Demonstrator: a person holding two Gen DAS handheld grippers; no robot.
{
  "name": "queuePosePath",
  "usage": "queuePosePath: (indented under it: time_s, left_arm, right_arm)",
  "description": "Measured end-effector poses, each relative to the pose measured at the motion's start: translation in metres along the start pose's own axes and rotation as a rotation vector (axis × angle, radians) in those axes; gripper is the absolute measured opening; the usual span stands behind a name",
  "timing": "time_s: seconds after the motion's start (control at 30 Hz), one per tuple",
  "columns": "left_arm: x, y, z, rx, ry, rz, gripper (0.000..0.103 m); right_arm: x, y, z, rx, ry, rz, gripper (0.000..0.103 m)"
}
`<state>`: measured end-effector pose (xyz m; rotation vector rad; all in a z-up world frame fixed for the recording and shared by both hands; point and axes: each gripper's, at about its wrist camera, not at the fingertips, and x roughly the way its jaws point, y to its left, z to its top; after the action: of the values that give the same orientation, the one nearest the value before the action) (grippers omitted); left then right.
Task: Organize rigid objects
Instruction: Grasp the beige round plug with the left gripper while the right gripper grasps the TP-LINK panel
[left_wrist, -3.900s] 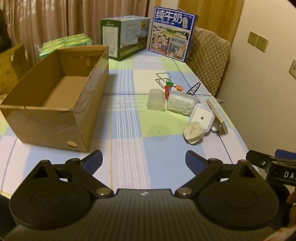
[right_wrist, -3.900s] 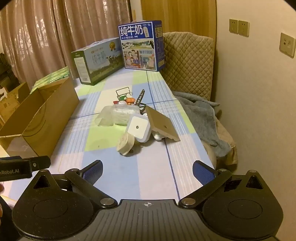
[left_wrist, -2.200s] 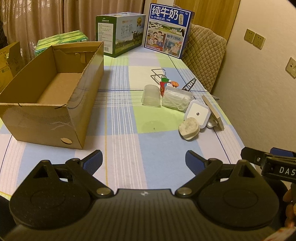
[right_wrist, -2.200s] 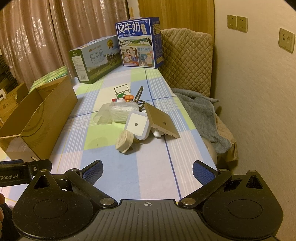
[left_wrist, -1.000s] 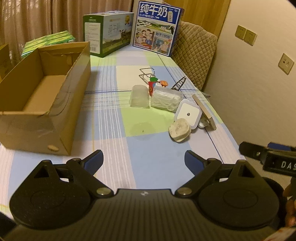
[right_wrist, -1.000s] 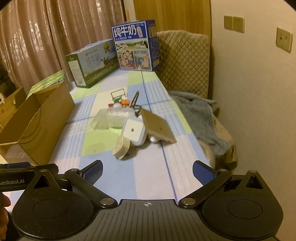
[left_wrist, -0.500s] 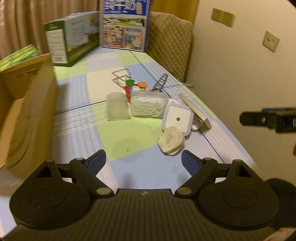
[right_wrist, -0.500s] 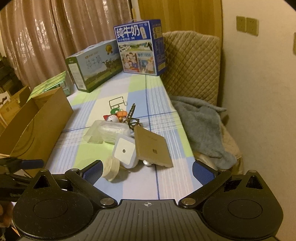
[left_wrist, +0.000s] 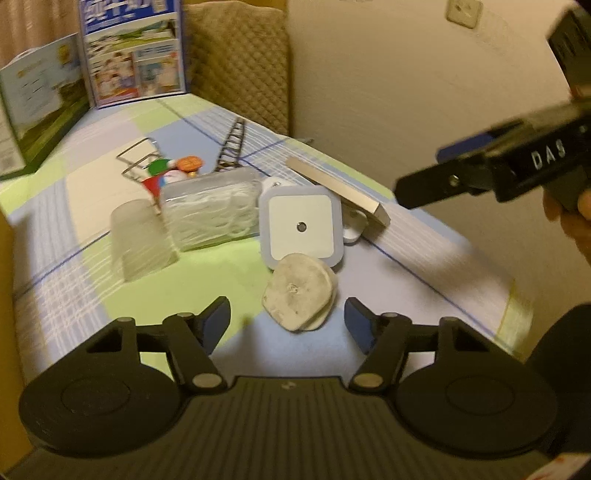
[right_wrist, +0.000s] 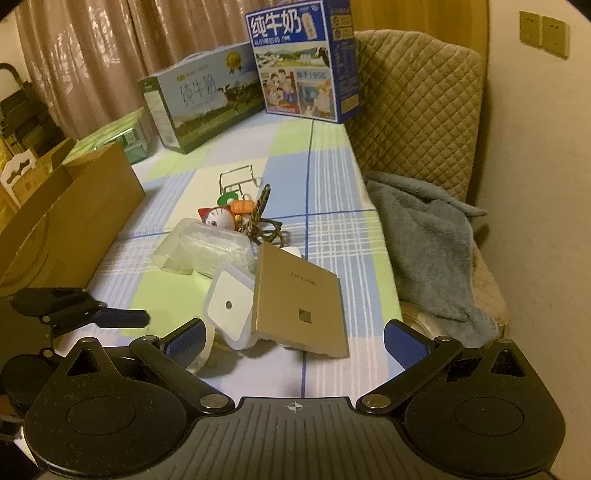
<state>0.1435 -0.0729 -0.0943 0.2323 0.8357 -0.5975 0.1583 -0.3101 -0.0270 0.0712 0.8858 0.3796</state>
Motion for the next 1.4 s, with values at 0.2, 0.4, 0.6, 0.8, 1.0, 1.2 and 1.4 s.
queuePosePath:
  time_s: [0.2, 0.4, 0.6, 0.8, 1.0, 1.2, 1.4]
  left_arm:
    - [0.021, 0.001, 0.006, 0.092, 0.020, -0.032, 0.057]
    - [0.034, 0.002, 0.010, 0.127, 0.044, -0.081, 0.047]
    - [0.031, 0.001, 0.007, 0.099, 0.046, -0.065, 0.044]
    - [0.014, 0.006, -0.007, -0.010, 0.035, -0.026, 0.043]
    - [0.001, 0.013, -0.012, -0.087, 0.012, -0.004, 0.043]
    - [-0.004, 0.012, -0.009, -0.097, -0.006, -0.004, 0.034]
    - [-0.009, 0.013, -0.004, -0.109, -0.025, -0.001, 0.017]
  right_arm:
    - [0.015, -0.008, 0.002, 0.012, 0.003, 0.010, 0.101]
    - [0.021, -0.013, 0.004, 0.012, 0.008, 0.009, 0.100]
    - [0.028, -0.019, 0.004, 0.034, 0.015, 0.032, 0.100]
    - [0.039, -0.027, 0.009, 0.087, 0.008, 0.075, 0.098]
    - [0.059, -0.045, 0.012, 0.175, 0.044, 0.130, 0.086]
    - [0.076, -0.061, 0.006, 0.270, 0.084, 0.210, 0.085]
    - [0.074, -0.061, 0.006, 0.278, 0.084, 0.212, 0.082]
